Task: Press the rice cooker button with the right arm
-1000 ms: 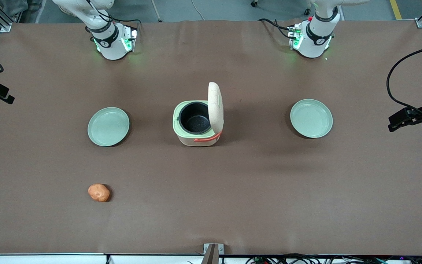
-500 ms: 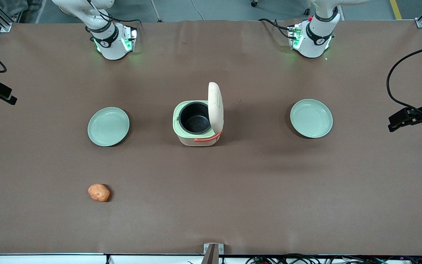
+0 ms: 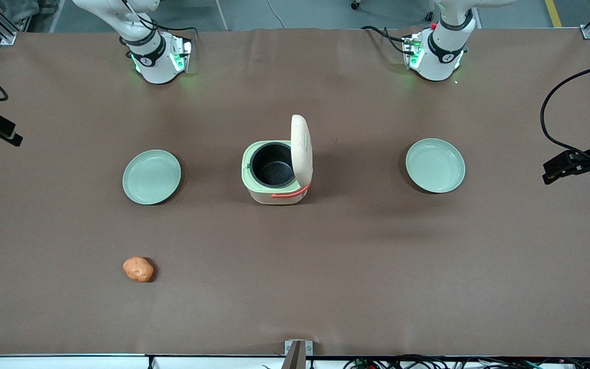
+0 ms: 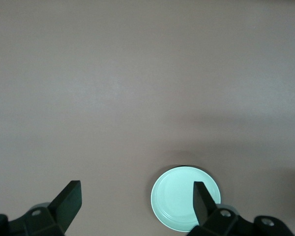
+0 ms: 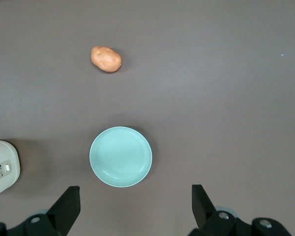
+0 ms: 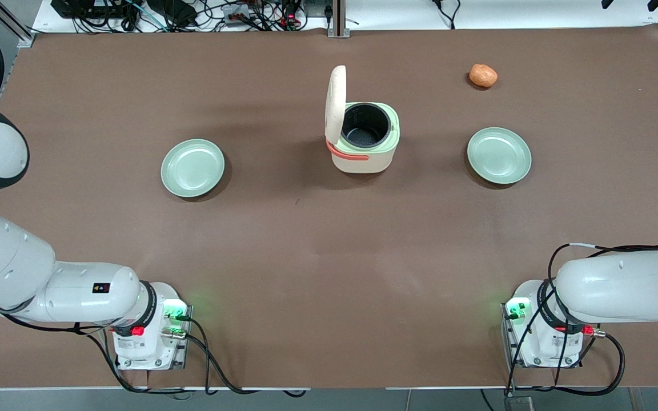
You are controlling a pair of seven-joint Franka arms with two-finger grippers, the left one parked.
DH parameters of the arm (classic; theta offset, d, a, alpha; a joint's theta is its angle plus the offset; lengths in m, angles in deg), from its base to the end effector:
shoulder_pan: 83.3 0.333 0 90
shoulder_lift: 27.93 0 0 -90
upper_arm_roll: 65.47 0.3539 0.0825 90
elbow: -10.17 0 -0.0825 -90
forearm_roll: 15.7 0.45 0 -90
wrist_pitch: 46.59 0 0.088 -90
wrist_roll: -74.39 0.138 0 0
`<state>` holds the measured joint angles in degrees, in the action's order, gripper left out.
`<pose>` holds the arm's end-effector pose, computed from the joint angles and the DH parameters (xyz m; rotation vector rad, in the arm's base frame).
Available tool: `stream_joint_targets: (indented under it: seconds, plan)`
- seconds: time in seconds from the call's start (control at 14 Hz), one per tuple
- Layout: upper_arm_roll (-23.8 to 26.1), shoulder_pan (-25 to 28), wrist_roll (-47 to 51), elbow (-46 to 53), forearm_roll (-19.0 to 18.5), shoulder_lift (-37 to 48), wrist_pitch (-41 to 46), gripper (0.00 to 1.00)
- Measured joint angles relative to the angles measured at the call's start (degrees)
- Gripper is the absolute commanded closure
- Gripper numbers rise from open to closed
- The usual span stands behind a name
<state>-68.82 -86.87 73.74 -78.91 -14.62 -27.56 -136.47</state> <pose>0.6148 -0.0721 0.6439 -3.1189 0.1705 -0.0338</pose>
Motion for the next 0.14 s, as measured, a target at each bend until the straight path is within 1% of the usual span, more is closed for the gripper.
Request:
stream_joint_targets:
  seconds: [0.14]
  plan:
    - [0.0,0.01,-0.03,0.0,0.0,0.0,0.03,0.0]
